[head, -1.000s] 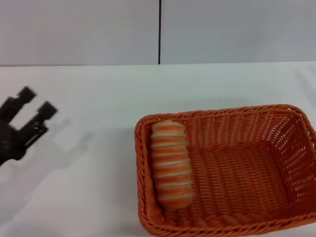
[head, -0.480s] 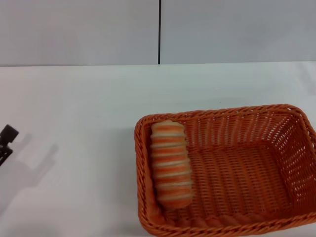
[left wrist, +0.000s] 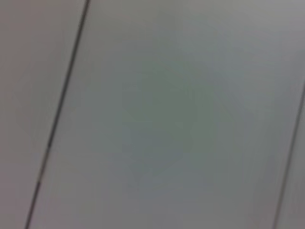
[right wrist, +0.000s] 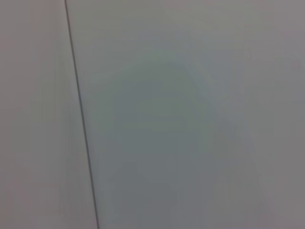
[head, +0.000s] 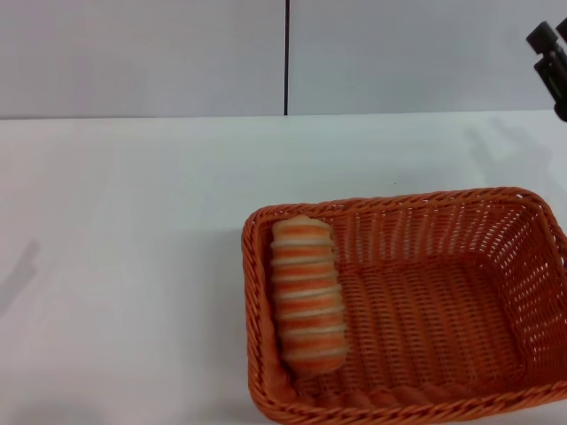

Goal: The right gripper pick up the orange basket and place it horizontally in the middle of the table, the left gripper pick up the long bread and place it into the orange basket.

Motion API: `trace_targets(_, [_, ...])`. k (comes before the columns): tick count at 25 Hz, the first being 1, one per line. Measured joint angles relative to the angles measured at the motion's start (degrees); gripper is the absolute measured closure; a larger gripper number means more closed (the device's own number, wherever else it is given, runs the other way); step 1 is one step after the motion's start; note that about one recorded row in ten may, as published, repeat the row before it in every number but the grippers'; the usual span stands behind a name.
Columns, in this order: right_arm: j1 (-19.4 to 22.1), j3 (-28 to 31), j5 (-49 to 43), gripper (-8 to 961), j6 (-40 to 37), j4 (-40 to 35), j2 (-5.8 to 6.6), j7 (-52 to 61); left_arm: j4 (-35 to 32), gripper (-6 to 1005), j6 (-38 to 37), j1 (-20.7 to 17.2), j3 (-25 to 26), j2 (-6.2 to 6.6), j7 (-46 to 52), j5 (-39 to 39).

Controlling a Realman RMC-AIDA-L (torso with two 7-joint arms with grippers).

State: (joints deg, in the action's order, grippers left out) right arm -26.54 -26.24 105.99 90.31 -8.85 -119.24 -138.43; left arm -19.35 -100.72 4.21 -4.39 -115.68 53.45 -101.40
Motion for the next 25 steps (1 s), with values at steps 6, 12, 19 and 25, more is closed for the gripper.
trace_targets(6, [0.0, 3.4, 0.2, 486, -2.3, 1.8, 0.12, -1.7, 0.7, 181, 0.1, -0.2, 7.5, -1.89, -4.2, 0.0])
trace_targets(12, [0.9, 5.0, 0.2, 486, -2.5, 1.4, 0.29, -0.4, 4.5, 183, -0.3, 0.2, 11.8, -2.22, -7.8, 0.0])
trace_targets(19, [3.5, 5.0, -0.3, 486, -0.7, -1.3, 0.38, -0.3, 11.4, 182, 0.7, 0.6, 12.4, -2.36, -18.4, 0.0])
trace_targets(25, [3.8, 5.3, 0.0, 486, -0.8, -2.6, 0.46, 0.0, 13.3, 181, 1.3, 1.2, 12.7, -2.48, -20.0, 0.0])
